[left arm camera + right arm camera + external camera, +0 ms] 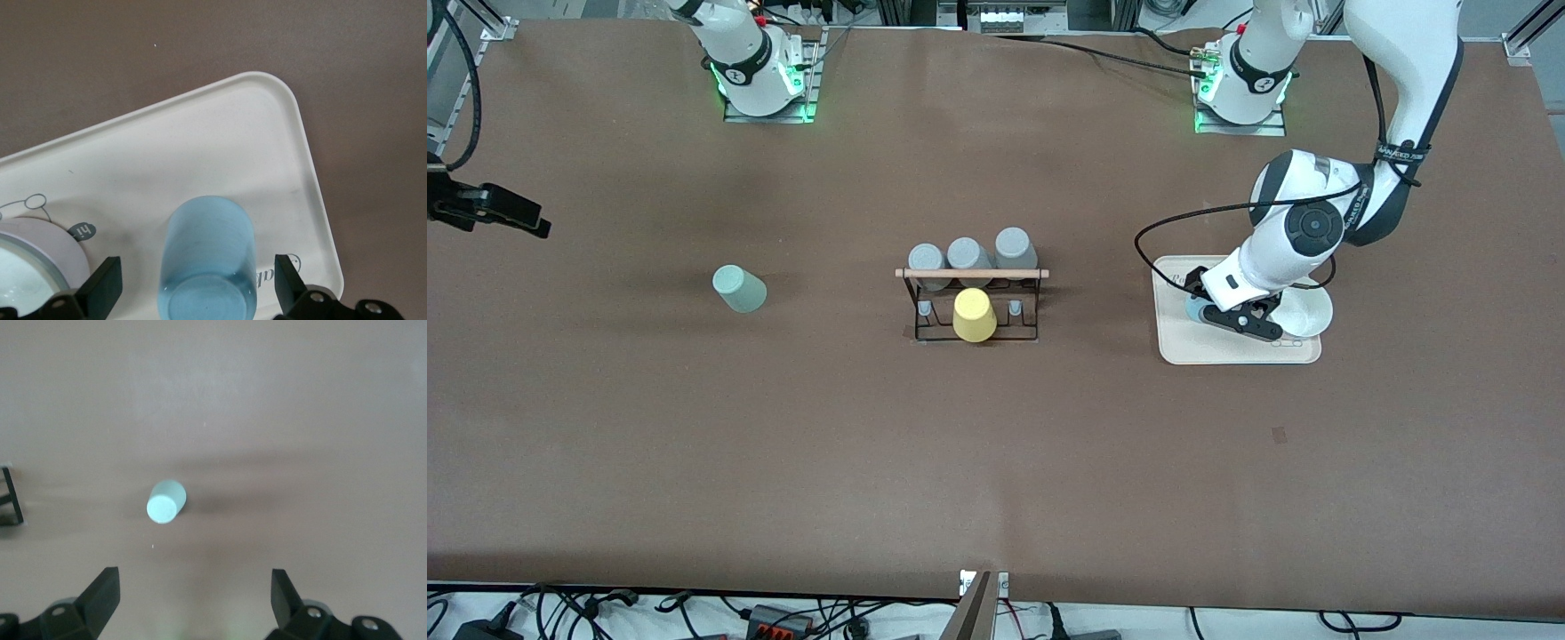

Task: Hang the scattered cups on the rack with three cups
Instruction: 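Lower the left gripper and grasp the light blue cup, then lift the blue cup with the left gripper while the right gripper reaches the teal cup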

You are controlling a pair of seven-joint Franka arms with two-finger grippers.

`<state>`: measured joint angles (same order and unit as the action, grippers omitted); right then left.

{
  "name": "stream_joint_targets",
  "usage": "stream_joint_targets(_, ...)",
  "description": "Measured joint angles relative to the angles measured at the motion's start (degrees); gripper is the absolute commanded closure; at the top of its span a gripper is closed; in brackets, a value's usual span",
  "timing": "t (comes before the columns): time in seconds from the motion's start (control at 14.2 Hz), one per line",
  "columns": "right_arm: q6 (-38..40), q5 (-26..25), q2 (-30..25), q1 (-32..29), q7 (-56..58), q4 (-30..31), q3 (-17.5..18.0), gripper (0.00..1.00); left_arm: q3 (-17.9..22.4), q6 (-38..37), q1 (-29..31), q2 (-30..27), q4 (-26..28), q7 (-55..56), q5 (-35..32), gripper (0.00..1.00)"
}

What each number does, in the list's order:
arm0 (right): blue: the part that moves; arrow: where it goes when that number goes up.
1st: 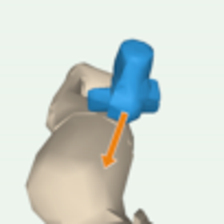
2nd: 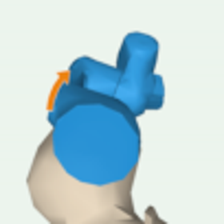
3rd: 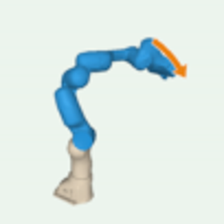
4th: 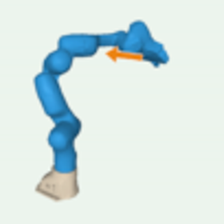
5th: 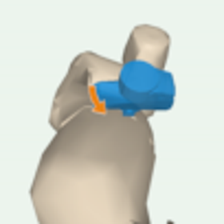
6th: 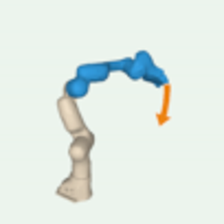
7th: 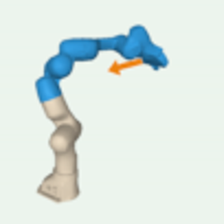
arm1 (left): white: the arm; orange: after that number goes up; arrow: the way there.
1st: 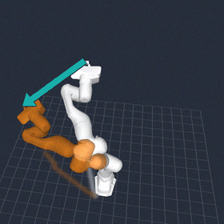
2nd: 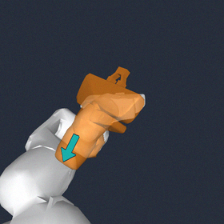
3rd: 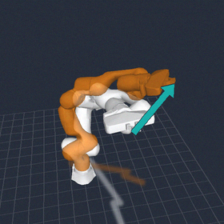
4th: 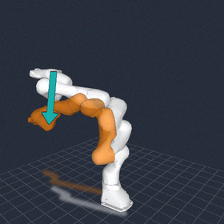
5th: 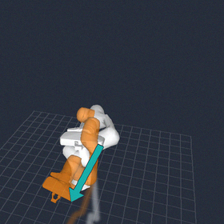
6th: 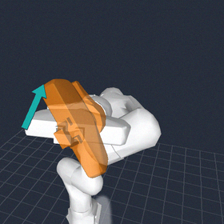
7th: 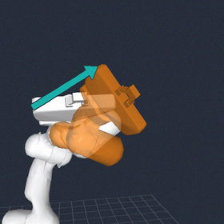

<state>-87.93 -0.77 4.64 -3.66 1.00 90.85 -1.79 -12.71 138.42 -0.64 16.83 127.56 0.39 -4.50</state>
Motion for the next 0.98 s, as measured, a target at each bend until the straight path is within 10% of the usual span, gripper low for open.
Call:
stream_joint_targets(0.21,3.4,0.8,3.1,1.0,0.0,0.4,0.1,0.0,0.0,0.0,0.0,0.9,0.2,-0.1,0.0,0.09)
stream_joint_targets(0.56,-7.1,0.9,2.8,1.9,0.0,10.4,0.1,0.0,0.0,0.0,0.0,1.3,0.5,-0.4,0.0,0.72)
stream_joint_targets(0.98,-37.7,0.9,-0.3,5.0,-0.1,34.2,0.2,0.0,-1.0,-4.7,-0.2,0.0,-3.2,-1.8,0.0,0.83)
